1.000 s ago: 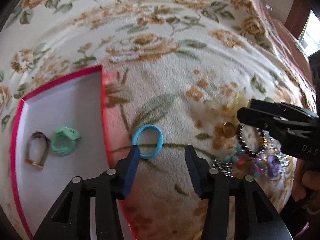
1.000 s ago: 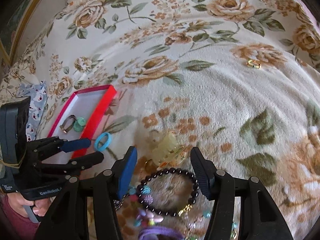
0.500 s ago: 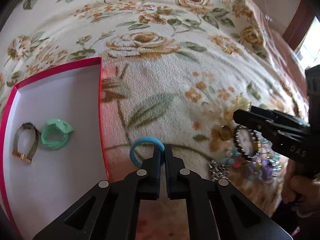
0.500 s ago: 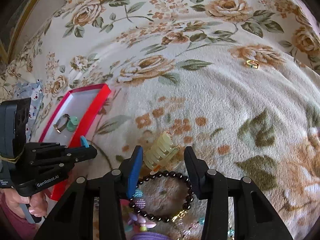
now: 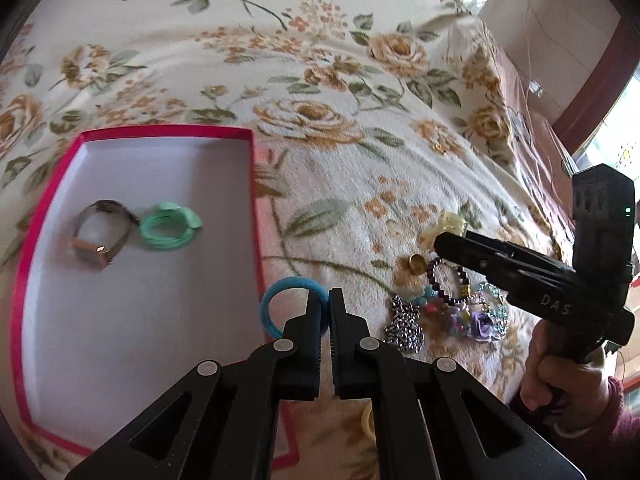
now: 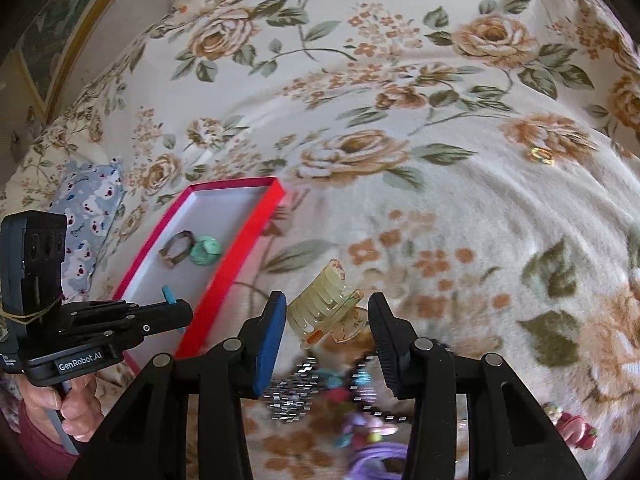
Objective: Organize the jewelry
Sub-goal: 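Carry the blue tie and yellow clip into the box and release both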
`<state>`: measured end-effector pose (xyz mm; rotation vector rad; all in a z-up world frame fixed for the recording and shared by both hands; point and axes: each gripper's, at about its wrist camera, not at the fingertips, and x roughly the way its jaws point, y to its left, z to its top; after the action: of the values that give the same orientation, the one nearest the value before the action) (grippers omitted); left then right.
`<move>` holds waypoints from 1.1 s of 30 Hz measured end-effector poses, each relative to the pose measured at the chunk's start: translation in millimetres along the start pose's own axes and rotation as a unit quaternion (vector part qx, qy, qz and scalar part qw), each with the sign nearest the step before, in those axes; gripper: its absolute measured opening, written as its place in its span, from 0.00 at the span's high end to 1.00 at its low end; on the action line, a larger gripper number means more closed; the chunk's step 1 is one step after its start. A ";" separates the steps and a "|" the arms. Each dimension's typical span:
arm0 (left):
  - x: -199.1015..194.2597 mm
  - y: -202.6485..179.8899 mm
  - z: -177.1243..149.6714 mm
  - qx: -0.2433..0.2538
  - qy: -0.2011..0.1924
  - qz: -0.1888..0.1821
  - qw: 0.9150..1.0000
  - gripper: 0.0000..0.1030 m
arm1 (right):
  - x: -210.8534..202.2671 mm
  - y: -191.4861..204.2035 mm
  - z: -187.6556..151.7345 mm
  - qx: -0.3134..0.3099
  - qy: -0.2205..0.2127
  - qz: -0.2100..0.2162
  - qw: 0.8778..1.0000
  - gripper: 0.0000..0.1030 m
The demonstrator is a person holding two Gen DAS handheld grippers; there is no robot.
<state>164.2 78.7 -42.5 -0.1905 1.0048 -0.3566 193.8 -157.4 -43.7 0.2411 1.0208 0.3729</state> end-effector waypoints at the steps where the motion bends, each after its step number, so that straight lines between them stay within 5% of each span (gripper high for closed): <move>1: -7.2 3.4 -2.2 -0.003 -0.005 0.002 1.000 0.97 | 0.4 3.4 -0.1 -0.002 0.000 0.003 1.000 0.58; 18: -64.9 64.6 -32.2 -0.064 -0.020 0.063 0.996 0.97 | 34.1 92.7 4.2 -0.061 0.024 0.073 0.995 0.58; 33: -24.9 104.1 -5.1 -0.086 0.024 0.114 0.989 0.97 | 89.3 131.7 10.1 -0.084 0.037 0.090 0.992 0.58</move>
<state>169.1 184.6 -58.7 -0.2198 1.0932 -0.0657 219.4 -0.8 -60.3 0.1696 1.0377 0.6330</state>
